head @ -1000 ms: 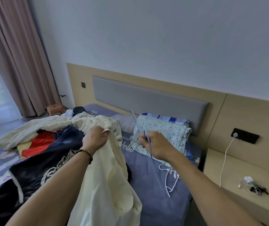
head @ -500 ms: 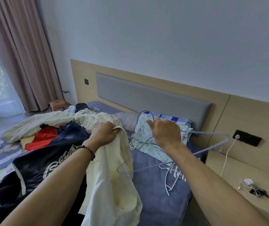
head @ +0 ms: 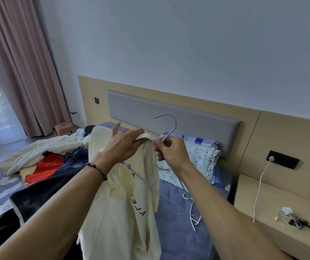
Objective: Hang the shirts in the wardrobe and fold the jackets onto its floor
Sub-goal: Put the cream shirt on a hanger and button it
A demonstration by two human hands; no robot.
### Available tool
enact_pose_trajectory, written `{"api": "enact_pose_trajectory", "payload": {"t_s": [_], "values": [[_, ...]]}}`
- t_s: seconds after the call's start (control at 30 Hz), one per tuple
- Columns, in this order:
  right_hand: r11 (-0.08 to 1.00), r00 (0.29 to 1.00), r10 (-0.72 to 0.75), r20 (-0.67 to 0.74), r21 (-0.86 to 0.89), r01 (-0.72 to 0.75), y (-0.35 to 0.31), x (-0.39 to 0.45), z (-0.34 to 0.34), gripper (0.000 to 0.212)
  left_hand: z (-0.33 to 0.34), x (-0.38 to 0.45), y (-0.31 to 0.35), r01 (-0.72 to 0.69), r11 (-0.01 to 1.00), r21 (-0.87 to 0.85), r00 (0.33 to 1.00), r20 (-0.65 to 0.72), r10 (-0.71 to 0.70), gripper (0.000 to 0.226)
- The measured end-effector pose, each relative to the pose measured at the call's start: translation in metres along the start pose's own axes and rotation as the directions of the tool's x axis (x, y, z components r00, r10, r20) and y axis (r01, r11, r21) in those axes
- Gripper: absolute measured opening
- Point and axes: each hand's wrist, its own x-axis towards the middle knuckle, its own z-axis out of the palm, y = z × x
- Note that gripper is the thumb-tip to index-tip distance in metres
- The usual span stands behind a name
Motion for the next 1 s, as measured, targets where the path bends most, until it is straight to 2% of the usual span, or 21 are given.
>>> {"api": "enact_pose_trajectory", "payload": {"t_s": [0.03, 0.1, 0.17, 0.2, 0.23, 0.27, 0.3, 0.33, 0.4, 0.43, 0.47, 0.53, 0.57, 0.6, 0.7, 0.8, 0.83, 0.9, 0.93, 0.97, 1.0], "values": [[0.981, 0.997, 0.034, 0.074, 0.187, -0.047, -0.003, -0.003, -0.002, 0.008, -0.004, 0.003, -0.001, -0.046, 0.999, 0.027, 0.999, -0.022, 0.046, 0.028], [0.814, 0.944, 0.089, 0.317, 0.523, -0.252, -0.001, -0.009, -0.011, 0.023, -0.013, 0.009, -0.002, -0.085, 0.994, 0.075, 0.992, -0.084, 0.091, 0.032], [0.635, 0.828, 0.155, 0.538, 0.588, -0.501, 0.01, -0.012, -0.02, 0.024, -0.017, 0.008, 0.003, -0.132, 0.979, 0.157, 0.974, -0.164, 0.157, 0.03], [0.636, 0.775, 0.239, 0.585, 0.508, -0.58, 0.018, -0.014, -0.022, 0.018, -0.018, 0.007, 0.007, -0.162, 0.97, 0.183, 0.963, -0.187, 0.196, 0.029], [0.723, 0.739, 0.353, 0.573, 0.334, -0.605, 0.028, -0.016, -0.022, 0.018, -0.018, 0.006, 0.013, -0.19, 0.96, 0.206, 0.953, -0.197, 0.231, 0.032], [0.821, 0.719, 0.438, 0.539, 0.085, -0.564, 0.034, -0.017, -0.022, 0.021, -0.019, 0.006, 0.02, -0.215, 0.949, 0.232, 0.944, -0.199, 0.263, 0.035], [0.862, 0.716, 0.496, 0.492, -0.181, -0.474, 0.039, -0.018, -0.021, 0.026, -0.02, 0.006, 0.026, -0.234, 0.938, 0.257, 0.934, -0.207, 0.29, 0.037], [0.843, 0.724, 0.526, 0.447, -0.389, -0.372, 0.045, -0.016, -0.02, 0.032, -0.022, 0.007, 0.029, -0.247, 0.927, 0.284, 0.925, -0.215, 0.312, 0.035], [0.731, 0.8, 0.533, 0.277, -0.626, -0.27, 0.054, -0.008, -0.02, 0.042, -0.026, 0.006, 0.03, -0.253, 0.903, 0.346, 0.919, -0.204, 0.336, 0.031], [0.642, 0.874, 0.472, 0.119, -0.726, -0.248, 0.058, -0.004, -0.022, 0.043, -0.027, 0.005, 0.026, -0.238, 0.896, 0.375, 0.92, -0.208, 0.332, 0.03], [0.533, 0.943, 0.33, -0.047, -0.815, -0.227, 0.06, -0.001, -0.026, 0.038, -0.027, 0.002, 0.021, -0.203, 0.893, 0.401, 0.927, -0.215, 0.307, 0.028], [0.43, 0.974, -0.055, -0.219, -0.885, -0.175, 0.062, -0.004, -0.034, 0.019, -0.03, -0.006, 0.012, -0.083, 0.893, 0.441, 0.947, -0.243, 0.208, 0.027], [0.447, 0.952, -0.186, -0.242, -0.884, -0.137, 0.064, -0.005, -0.04, 0.011, -0.032, -0.01, 0.007, -0.016, 0.89, 0.456, 0.951, -0.267, 0.154, 0.03], [0.484, 0.934, -0.235, -0.268, -0.866, -0.126, 0.064, -0.008, -0.048, 0.008, -0.034, -0.013, 0.002, 0.039, 0.885, 0.465, 0.95, -0.292, 0.111, 0.031], [0.456, 0.956, -0.186, -0.229, -0.882, -0.123, 0.07, -0.01, -0.065, 0.014, -0.044, -0.016, -0.007, 0.134, 0.872, 0.471, 0.938, -0.343, 0.042, 0.033], [0.436, 0.986, 0.131, -0.1, -0.887, -0.148, 0.065, -0.002, -0.069, 0.032, -0.042, -0.017, -0.011, 0.196, 0.86, 0.47, 0.932, -0.362, -0.015, 0.033], [0.417, 0.972, 0.229, -0.053, -0.897, -0.147, 0.061, 0.002, -0.07, 0.032, -0.038, -0.019, -0.013, 0.216, 0.856, 0.47, 0.935, -0.353, -0.042, 0.032], [0.381, 0.956, 0.291, -0.037, -0.912, -0.151, 0.055, 0.009, -0.076, 0.021, -0.03, -0.024, -0.018, 0.264, 0.841, 0.473, 0.935, -0.34, -0.102, 0.03], [0.409, 0.954, 0.295, -0.059, -0.894, -0.182, 0.049, 0.012, -0.08, 0.013, -0.027, -0.028, -0.021, 0.291, 0.834, 0.469, 0.929, -0.346, -0.129, 0.029], [0.499, 0.945, 0.32, -0.064, -0.837, -0.225, 0.04, 0.013, -0.083, 0.007, -0.026, -0.031, -0.024, 0.315, 0.831, 0.459, 0.921, -0.359, -0.152, 0.028], [0.647, 0.926, 0.377, -0.038, -0.704, -0.292, 0.03, 0.012, -0.083, 0.005, -0.025, -0.034, -0.026, 0.335, 0.833, 0.44, 0.912, -0.374, -0.169, 0.028]]}}
